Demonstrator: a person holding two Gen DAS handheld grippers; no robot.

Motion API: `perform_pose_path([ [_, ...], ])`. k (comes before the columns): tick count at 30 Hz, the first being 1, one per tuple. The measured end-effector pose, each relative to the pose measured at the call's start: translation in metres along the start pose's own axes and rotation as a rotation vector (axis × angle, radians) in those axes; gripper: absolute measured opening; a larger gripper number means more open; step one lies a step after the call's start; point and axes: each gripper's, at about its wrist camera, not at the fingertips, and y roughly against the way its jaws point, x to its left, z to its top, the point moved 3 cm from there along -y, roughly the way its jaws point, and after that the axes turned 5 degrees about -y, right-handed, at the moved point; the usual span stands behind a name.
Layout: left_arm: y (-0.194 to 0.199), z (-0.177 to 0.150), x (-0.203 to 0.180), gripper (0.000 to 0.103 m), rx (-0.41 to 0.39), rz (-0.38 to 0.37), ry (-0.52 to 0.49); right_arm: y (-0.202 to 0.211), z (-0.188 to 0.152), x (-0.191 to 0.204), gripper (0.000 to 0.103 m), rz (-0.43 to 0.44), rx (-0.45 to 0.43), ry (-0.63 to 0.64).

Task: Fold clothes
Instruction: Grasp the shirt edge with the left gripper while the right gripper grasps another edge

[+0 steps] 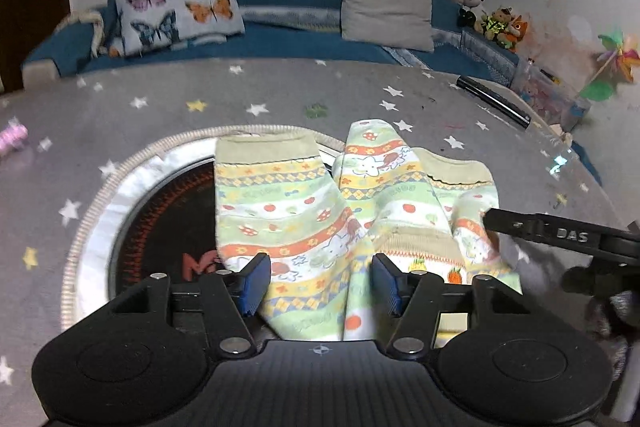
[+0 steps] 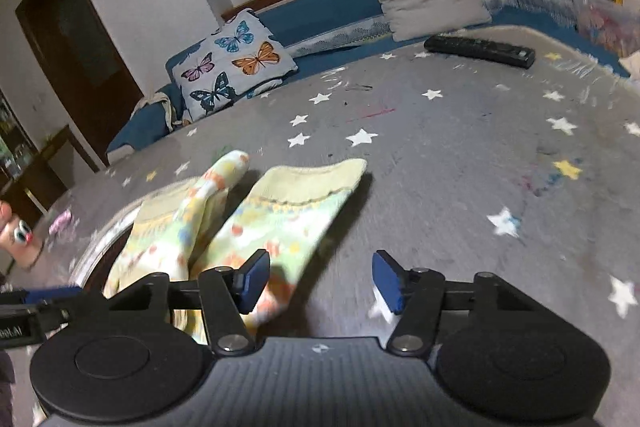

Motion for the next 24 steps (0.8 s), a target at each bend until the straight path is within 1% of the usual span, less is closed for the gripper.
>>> perform_pose_path([
  [2,0.0,0.004,0.001,0.059,-0.006,-0.017,0.017,-0.007,0.004,0.0,0.051,0.024,0.004,-0.021],
  [3,0.0,0.006,0.001,0.06,-0.008,-0.026,0.025,-0.01,0.004,0.0,0.048,0.033,0.004,-0.021],
  [4,-0.001,0.008,-0.001,0.06,-0.004,-0.031,0.019,-0.012,0.005,0.001,0.042,0.04,0.005,-0.019],
  [5,-0.003,0.009,-0.003,0.06,0.001,-0.037,0.014,-0.014,0.005,0.002,0.039,0.051,0.009,-0.019],
  [7,-0.009,0.01,-0.008,0.06,0.017,-0.042,-0.006,-0.018,0.005,0.003,0.024,0.073,0.019,-0.023],
  [8,-0.013,0.009,-0.01,0.059,0.03,-0.042,-0.016,-0.018,0.006,0.003,0.021,0.078,0.017,-0.026],
  [9,-0.016,0.008,-0.01,0.051,0.038,-0.049,-0.018,-0.017,0.006,0.004,0.012,0.082,0.013,-0.028],
  [10,-0.019,0.007,-0.01,0.035,0.047,-0.057,-0.019,-0.017,0.006,0.004,0.005,0.085,0.009,-0.031],
  [11,-0.02,0.005,-0.008,0.029,0.054,-0.075,-0.01,-0.015,0.007,0.003,0.004,0.085,0.003,-0.033],
  [12,-0.021,0.004,-0.007,0.02,0.056,-0.087,0.001,-0.012,0.008,0.002,0.002,0.085,-0.003,-0.033],
  [13,-0.02,0.003,-0.004,0.009,0.048,-0.082,0.004,-0.009,0.009,0.002,0.001,0.086,-0.01,-0.032],
  [16,-0.004,-0.002,0.007,0.003,0.011,-0.042,0.017,0.003,0.012,0.0,0.001,0.085,-0.038,-0.021],
  [20,0.017,-0.009,0.022,0.002,-0.04,0.011,0.035,0.027,0.017,-0.003,0.001,0.07,-0.097,0.003],
  [24,0.046,-0.023,0.043,0.002,-0.095,0.077,0.071,0.054,0.019,-0.01,0.001,0.025,-0.153,0.029],
])
